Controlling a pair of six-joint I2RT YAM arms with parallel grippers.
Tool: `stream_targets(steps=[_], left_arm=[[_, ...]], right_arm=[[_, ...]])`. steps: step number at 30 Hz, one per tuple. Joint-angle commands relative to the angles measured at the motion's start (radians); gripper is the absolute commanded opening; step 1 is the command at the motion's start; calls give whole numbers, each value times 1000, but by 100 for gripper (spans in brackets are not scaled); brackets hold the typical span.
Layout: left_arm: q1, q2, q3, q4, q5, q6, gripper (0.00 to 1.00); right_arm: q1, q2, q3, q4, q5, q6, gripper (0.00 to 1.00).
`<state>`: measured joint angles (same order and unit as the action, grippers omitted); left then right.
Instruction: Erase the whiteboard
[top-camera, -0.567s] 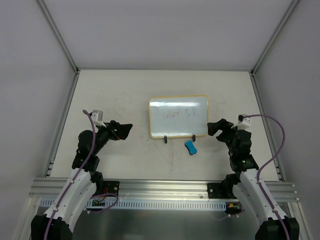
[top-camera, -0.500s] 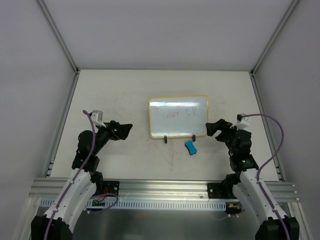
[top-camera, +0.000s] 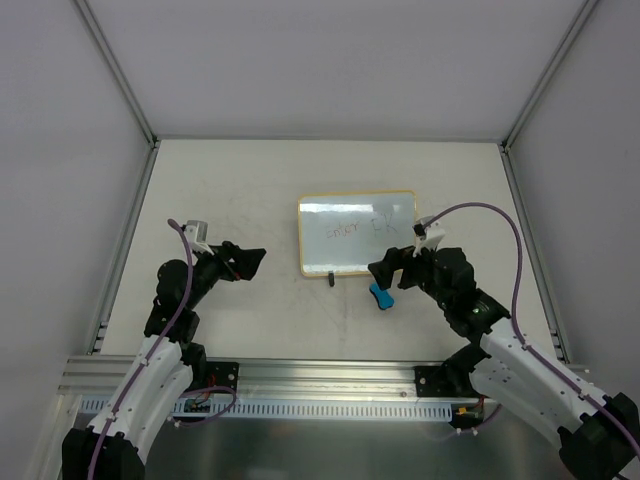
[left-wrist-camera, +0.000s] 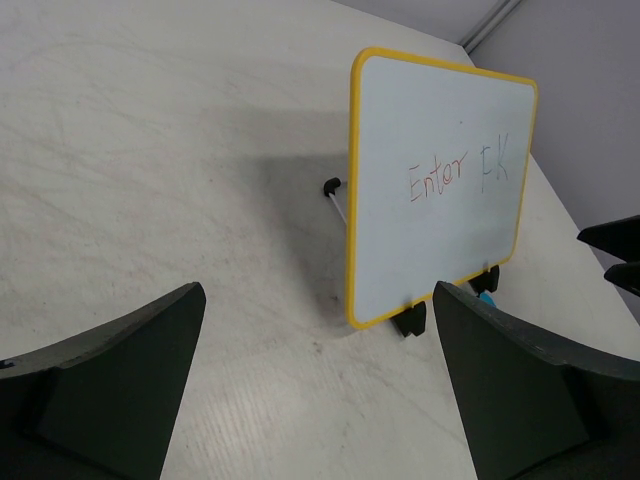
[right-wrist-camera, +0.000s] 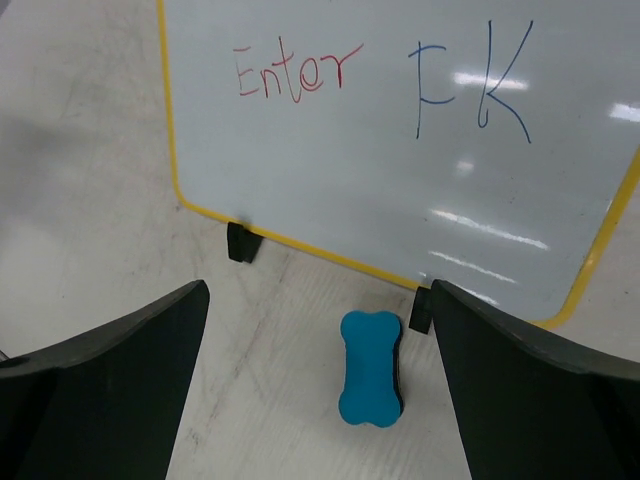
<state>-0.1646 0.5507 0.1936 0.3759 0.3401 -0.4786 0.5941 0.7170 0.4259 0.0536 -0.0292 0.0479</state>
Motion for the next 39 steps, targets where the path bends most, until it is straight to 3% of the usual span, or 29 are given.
stream_targets(steps=[1,7,13,39], left_arm=[[-10,-2,17,26,25,17,99],[-12,15,20,31,23,14,99],[-10,11,17,34,20,11,99],[-10,15,15,37,33,11,99]], right_arm=[[26,10,71,-170,92,-39,97],[35,58,119,-334,124,-3,82],[114,128,113,-337,133,33,72],[217,415,68,-212,258,124,66]])
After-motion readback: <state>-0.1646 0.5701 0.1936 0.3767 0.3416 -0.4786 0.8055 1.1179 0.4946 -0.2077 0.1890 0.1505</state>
